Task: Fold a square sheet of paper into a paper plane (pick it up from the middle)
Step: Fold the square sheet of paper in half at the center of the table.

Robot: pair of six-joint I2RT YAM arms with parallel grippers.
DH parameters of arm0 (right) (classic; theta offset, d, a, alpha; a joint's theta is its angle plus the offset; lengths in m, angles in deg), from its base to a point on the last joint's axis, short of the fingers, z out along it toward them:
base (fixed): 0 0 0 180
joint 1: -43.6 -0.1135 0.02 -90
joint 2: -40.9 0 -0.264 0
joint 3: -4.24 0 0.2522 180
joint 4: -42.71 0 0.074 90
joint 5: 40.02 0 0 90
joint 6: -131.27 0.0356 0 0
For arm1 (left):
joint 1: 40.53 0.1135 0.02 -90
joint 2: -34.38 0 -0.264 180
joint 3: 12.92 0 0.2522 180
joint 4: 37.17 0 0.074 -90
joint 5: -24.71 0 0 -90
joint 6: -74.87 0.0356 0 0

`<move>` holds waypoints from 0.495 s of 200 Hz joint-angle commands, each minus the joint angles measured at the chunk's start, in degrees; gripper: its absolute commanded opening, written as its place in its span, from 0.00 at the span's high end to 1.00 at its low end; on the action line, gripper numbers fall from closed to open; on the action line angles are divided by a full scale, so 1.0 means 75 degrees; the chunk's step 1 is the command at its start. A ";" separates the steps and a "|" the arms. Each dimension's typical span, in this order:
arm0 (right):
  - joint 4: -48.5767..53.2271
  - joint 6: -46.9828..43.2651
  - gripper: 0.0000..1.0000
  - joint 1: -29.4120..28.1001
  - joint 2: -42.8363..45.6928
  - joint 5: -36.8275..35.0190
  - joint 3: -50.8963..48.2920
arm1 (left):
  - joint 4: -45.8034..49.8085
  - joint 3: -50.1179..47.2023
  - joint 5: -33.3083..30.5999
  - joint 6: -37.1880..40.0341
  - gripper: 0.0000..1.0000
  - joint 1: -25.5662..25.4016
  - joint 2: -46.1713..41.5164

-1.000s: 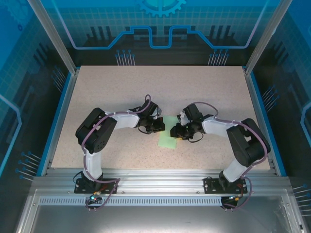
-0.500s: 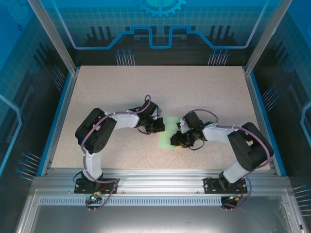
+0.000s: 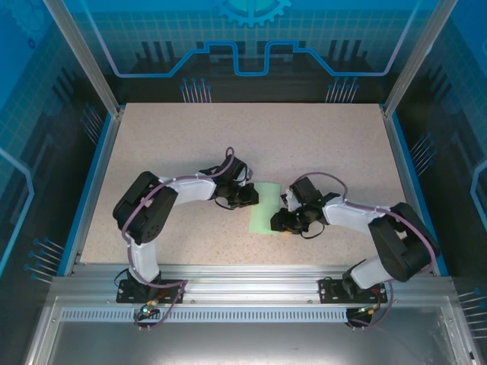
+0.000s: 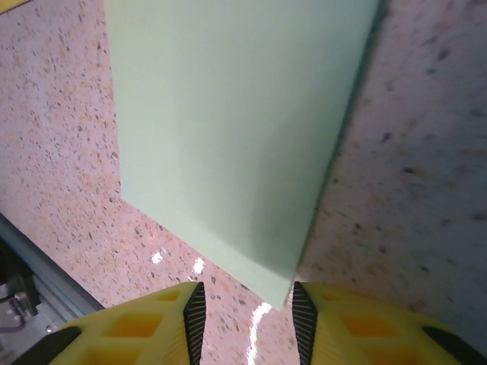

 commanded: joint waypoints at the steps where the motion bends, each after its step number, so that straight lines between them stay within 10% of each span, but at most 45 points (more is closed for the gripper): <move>1: 0.0978 0.0015 0.55 -0.0076 0.0402 -0.1313 0.0618 | -0.0045 -0.0439 -0.0211 -0.0095 0.71 -0.0037 -0.0997; 26: 0.1261 0.0104 0.53 -0.0151 -0.0091 -0.1876 0.1236 | 0.0009 -0.0907 -0.0502 -0.0122 0.56 -0.0027 -0.1442; 99: 0.1076 0.0384 0.58 -0.0443 -0.1300 -0.2258 0.2067 | -0.0174 -0.1789 0.0101 -0.0524 0.53 -0.0010 -0.1866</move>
